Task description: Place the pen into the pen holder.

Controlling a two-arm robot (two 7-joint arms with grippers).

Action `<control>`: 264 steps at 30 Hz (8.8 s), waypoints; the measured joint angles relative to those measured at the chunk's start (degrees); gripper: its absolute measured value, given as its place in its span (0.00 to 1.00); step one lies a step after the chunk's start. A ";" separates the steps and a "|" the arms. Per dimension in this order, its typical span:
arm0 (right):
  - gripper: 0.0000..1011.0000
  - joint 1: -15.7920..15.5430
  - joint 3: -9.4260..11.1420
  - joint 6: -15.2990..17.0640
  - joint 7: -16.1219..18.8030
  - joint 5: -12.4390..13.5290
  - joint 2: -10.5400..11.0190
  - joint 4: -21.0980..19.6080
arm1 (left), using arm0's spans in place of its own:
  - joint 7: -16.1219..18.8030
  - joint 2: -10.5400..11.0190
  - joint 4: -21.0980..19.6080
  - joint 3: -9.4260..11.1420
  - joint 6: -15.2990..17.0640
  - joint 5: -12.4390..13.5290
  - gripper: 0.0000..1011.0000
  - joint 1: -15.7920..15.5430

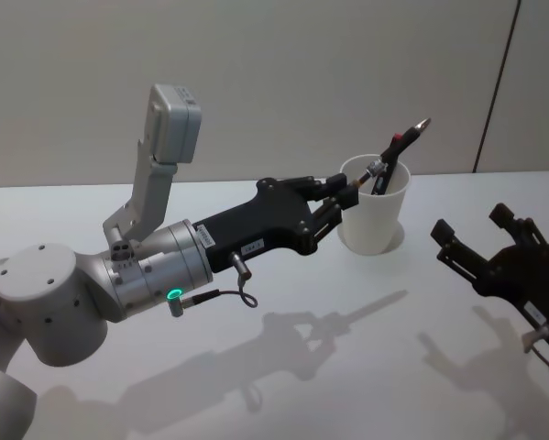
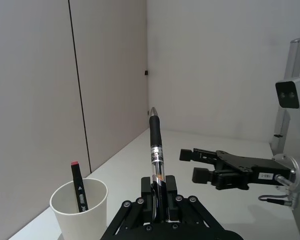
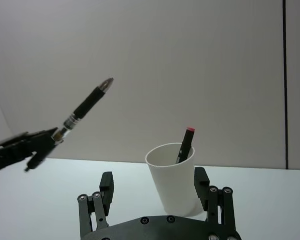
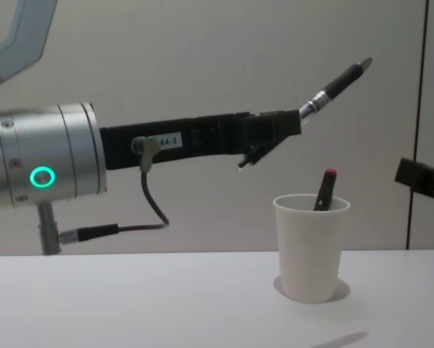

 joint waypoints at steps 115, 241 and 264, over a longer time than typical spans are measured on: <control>0.56 16.00 -3.41 11.16 15.47 25.56 -9.46 10.88 | 0.00 -0.02 0.00 0.00 -0.01 -0.01 0.16 -0.03; 0.15 37.28 -5.07 -3.52 16.03 -11.57 -12.92 34.97 | 0.00 -0.02 0.00 0.00 0.00 -0.01 0.99 -0.03; 0.36 38.74 -6.94 -3.55 14.40 -15.50 -14.62 39.83 | 0.00 -0.02 0.00 0.00 0.00 -0.01 0.99 -0.03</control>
